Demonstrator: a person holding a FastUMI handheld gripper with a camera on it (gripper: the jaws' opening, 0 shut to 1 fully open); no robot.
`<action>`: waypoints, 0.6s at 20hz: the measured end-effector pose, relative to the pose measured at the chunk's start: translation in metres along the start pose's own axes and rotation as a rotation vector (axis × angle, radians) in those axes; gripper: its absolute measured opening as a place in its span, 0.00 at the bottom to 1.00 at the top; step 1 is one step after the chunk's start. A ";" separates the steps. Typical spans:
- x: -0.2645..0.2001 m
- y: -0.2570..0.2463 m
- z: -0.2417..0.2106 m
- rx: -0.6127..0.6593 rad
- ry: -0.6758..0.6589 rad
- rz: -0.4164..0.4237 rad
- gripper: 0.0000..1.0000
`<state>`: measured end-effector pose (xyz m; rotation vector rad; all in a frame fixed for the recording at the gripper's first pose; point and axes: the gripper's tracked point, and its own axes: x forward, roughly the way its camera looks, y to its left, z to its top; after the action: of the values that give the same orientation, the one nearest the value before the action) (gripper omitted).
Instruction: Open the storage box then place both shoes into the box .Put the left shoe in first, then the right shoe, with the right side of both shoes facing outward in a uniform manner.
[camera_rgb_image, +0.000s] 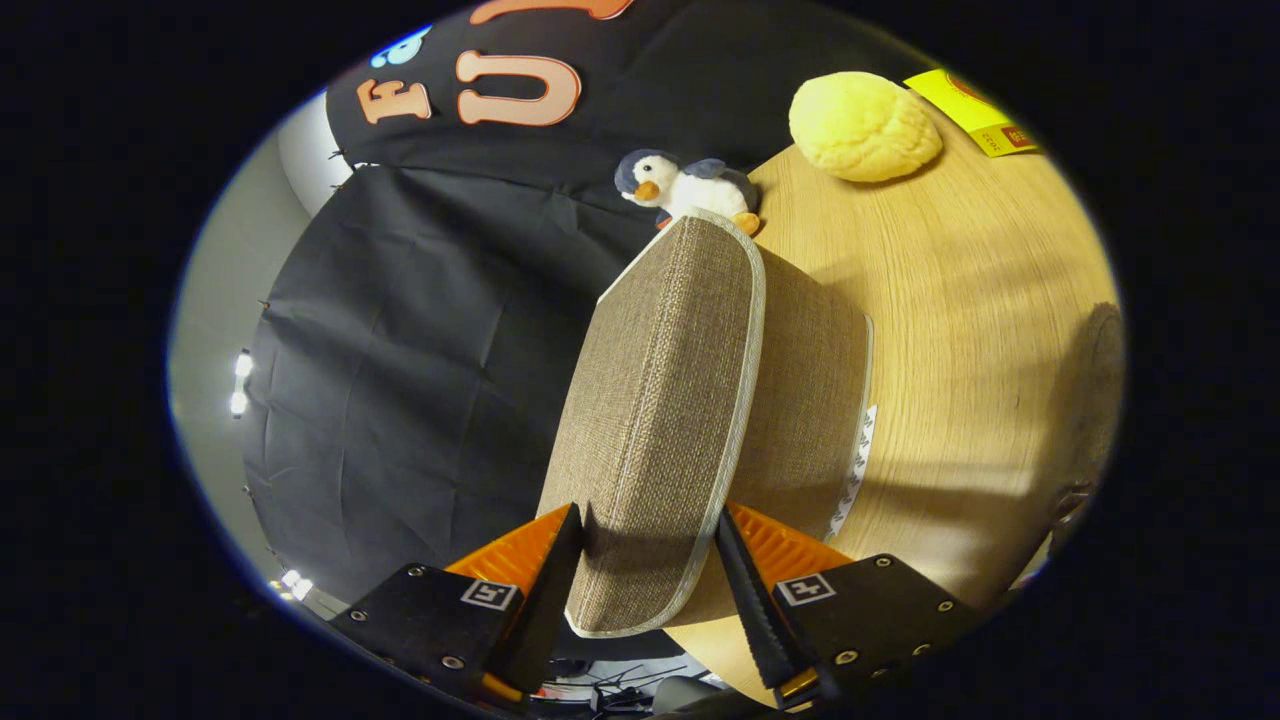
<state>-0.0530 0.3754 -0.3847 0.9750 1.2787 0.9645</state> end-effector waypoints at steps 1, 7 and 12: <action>-0.001 0.002 0.002 0.015 -0.003 0.023 0.77; -0.022 0.003 0.009 0.076 -0.059 0.072 0.60; -0.037 0.011 0.015 0.130 -0.133 0.097 0.23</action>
<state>-0.0402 0.3426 -0.3627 1.1919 1.2024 0.8834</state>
